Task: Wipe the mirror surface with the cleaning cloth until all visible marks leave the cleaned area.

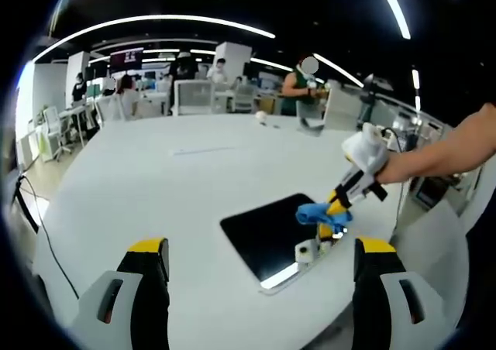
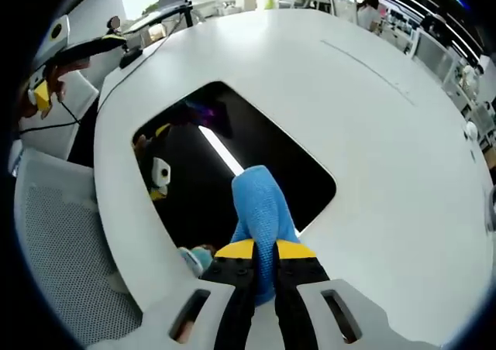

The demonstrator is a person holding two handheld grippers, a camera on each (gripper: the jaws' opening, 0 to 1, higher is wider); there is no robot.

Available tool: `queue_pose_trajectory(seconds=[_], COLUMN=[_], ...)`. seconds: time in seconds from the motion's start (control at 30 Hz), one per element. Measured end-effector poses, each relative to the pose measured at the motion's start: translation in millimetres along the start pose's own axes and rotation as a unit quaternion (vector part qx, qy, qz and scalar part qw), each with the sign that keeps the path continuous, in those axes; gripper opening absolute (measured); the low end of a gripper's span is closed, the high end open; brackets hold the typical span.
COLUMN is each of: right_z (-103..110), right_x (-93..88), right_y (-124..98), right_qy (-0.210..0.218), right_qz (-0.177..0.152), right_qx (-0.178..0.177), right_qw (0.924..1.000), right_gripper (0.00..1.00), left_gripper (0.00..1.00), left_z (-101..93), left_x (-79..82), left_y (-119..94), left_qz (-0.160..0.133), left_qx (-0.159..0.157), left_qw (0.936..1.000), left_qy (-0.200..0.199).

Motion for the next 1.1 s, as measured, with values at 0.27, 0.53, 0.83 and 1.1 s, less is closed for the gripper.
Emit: queue_pose_trajectory(seconds=[0.27, 0.53, 0.83, 1.1], right_z=[-10, -20, -31, -42], right_x=[7.7, 16.0, 26.3, 35.4], right_y=[4, 8, 12, 16], right_qy=[-0.003, -0.01, -0.012, -0.015], right_qz=[-0.001, 0.0, 0.002, 0.002], right_qx=[0.001, 0.006, 0.002, 0.001], right_qw=[1.0, 0.9999, 0.9999, 0.9999], right_gripper=[0.03, 0.03, 0.03, 0.03], left_gripper=[1.0, 1.0, 1.0, 1.0], left_z=[3.9, 3.5, 5.0, 7.2], left_x=[-1.0, -0.3, -3.1, -5.6], left_y=[-3, -4, -1, 1], left_qz=[0.007, 0.011, 0.022, 0.03], left_qx=[0.008, 0.006, 0.008, 0.008], left_qw=[0.9998, 0.9995, 0.9993, 0.9992], left_qy=[0.016, 0.028, 0.028, 0.027])
Point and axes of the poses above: the point that each gripper's makers call its tool centre point, and the gripper's own axes: y roughly forward along the fingers, z roughly to its left, x roughly out of its top, the point moved 3 cm from there along -y, roughly backward along the fingers, and after that the axes turned 5 degrees about y, right-handed, at the moved point
